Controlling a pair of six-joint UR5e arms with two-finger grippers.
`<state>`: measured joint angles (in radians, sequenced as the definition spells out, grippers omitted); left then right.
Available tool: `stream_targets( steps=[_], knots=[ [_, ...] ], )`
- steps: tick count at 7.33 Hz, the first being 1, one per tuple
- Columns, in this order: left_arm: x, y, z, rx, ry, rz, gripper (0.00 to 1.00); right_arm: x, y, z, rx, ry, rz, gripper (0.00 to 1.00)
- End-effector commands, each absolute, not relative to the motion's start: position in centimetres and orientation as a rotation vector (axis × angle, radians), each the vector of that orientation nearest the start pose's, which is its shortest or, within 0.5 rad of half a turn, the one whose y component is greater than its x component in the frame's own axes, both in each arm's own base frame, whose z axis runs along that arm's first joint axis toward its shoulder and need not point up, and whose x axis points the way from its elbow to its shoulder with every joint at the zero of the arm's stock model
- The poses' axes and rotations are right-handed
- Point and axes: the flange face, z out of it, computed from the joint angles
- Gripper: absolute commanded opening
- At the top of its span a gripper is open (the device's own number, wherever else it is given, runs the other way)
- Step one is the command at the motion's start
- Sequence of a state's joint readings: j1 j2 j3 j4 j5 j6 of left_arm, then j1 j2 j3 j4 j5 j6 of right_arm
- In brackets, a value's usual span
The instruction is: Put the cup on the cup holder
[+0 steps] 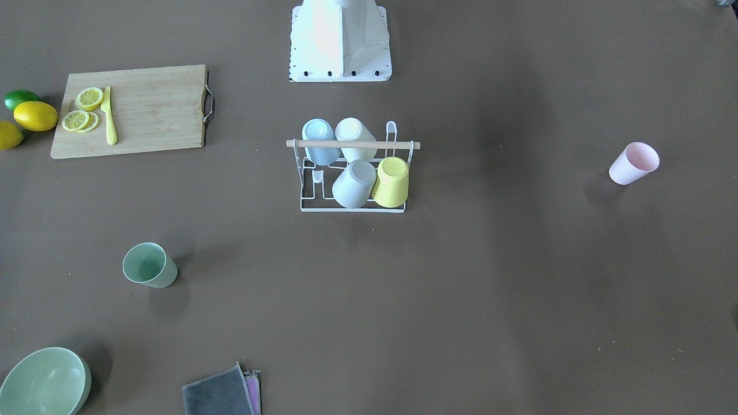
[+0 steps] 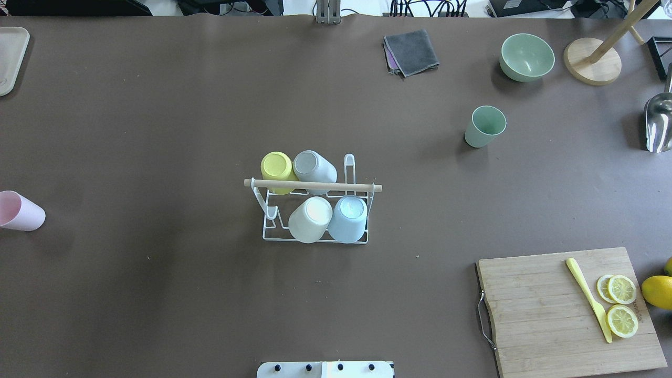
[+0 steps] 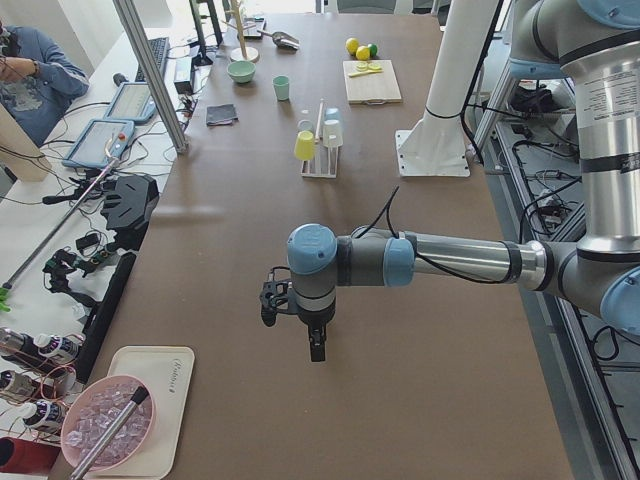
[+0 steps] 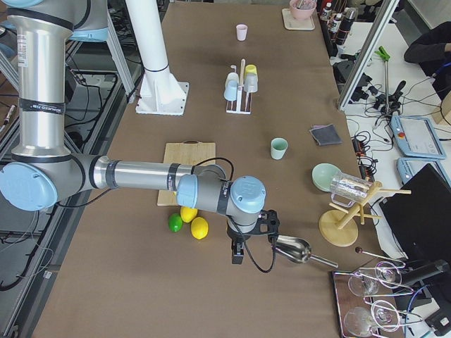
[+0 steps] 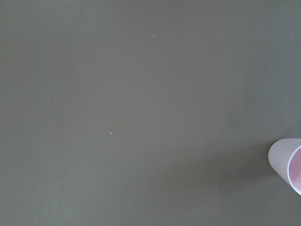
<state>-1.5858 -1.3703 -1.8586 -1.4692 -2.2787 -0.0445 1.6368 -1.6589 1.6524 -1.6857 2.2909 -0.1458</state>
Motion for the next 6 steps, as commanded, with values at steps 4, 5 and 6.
stream_targets(
  steps=[4,5,6],
  knots=[
    [-7.48,-41.07,61.35,0.057,0.709,-0.030,0.99,9.63,-43.80,67.64,-0.043,-0.733,-0.031,1.00],
    [-7.48,-40.87,61.46,0.053,0.709,-0.032,0.99,9.64,-43.70,67.86,-0.046,-0.730,-0.030,1.00],
    [-7.48,-40.89,61.37,0.056,0.709,-0.031,0.99,9.64,-43.62,67.93,-0.048,-0.731,-0.028,1.00]
  ],
)
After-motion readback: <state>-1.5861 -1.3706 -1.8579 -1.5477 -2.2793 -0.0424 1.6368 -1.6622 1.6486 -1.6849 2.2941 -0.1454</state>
